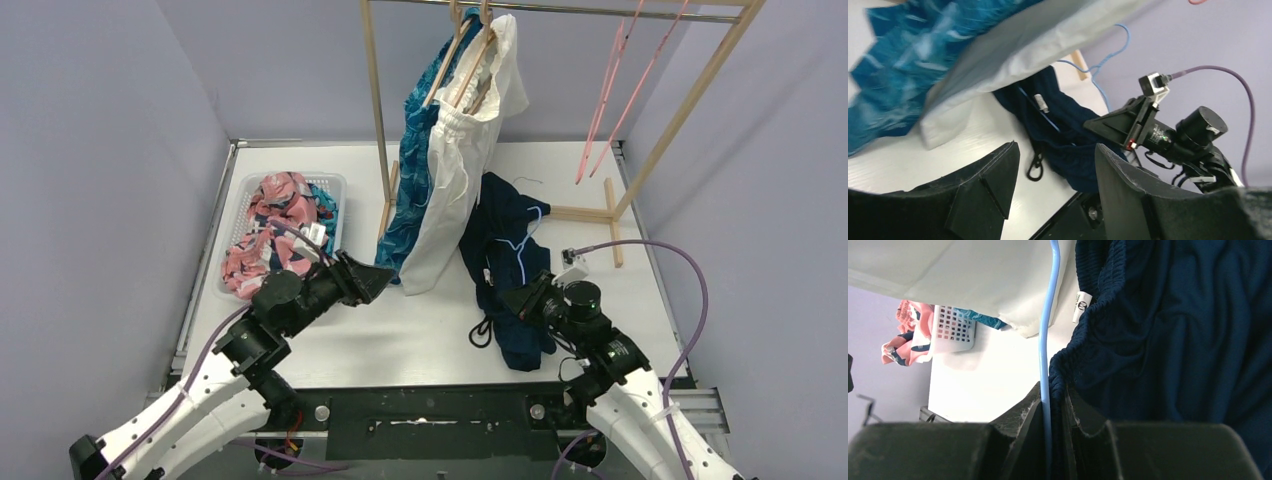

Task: Remove the shorts from the hanger
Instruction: Pick up the hanger from the clothes rod, then remove the shorts from the hanger.

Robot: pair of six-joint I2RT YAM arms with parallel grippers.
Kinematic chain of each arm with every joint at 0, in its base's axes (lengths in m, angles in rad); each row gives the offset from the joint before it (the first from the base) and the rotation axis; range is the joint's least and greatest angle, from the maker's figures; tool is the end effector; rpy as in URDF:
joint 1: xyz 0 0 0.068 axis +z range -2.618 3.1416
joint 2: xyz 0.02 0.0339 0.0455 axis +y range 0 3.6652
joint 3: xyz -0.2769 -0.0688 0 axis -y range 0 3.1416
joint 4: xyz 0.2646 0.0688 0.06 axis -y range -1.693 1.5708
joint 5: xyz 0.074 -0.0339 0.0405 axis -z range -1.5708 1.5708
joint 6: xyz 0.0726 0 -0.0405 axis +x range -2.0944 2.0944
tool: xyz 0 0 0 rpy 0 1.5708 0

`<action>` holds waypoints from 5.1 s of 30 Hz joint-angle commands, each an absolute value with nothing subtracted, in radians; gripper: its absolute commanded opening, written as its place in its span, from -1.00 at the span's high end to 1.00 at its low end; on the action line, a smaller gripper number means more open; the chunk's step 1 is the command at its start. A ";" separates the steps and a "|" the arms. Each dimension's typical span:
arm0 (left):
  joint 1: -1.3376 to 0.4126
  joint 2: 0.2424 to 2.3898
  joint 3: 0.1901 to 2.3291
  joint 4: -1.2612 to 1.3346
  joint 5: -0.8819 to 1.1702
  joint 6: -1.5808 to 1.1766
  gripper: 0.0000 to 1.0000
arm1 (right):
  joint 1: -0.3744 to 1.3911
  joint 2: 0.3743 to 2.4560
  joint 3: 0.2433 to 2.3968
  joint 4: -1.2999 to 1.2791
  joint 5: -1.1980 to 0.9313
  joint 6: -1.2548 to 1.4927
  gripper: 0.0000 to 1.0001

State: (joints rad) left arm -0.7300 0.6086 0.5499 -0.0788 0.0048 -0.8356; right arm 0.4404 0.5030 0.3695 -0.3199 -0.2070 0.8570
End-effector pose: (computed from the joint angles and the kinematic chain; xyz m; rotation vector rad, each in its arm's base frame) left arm 0.1530 -0.1374 0.2961 -0.0939 1.8500 -1.1412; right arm 0.1547 0.0894 0.2077 0.3104 2.1490 0.9977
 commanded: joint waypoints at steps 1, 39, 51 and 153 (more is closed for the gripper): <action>-0.829 0.738 0.541 0.229 0.018 -0.868 -0.12 | 0.448 0.463 0.402 -0.307 -0.159 0.844 1.00; -1.069 1.610 0.911 0.562 0.044 -1.013 0.45 | 0.488 0.475 0.321 -0.087 -0.481 0.701 0.95; -1.065 1.596 1.007 0.456 0.094 -0.869 1.00 | 0.490 0.535 0.463 -0.233 -0.481 0.649 0.08; -1.184 1.525 0.991 -0.072 0.560 -0.490 1.00 | 0.444 0.952 0.995 -0.328 0.546 0.731 1.00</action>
State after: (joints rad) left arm -1.1709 1.5829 1.0180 -0.0166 0.5087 -0.5114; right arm 0.4706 0.9150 0.9012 -0.4503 0.4652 0.7567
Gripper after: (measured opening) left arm 0.022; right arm 0.077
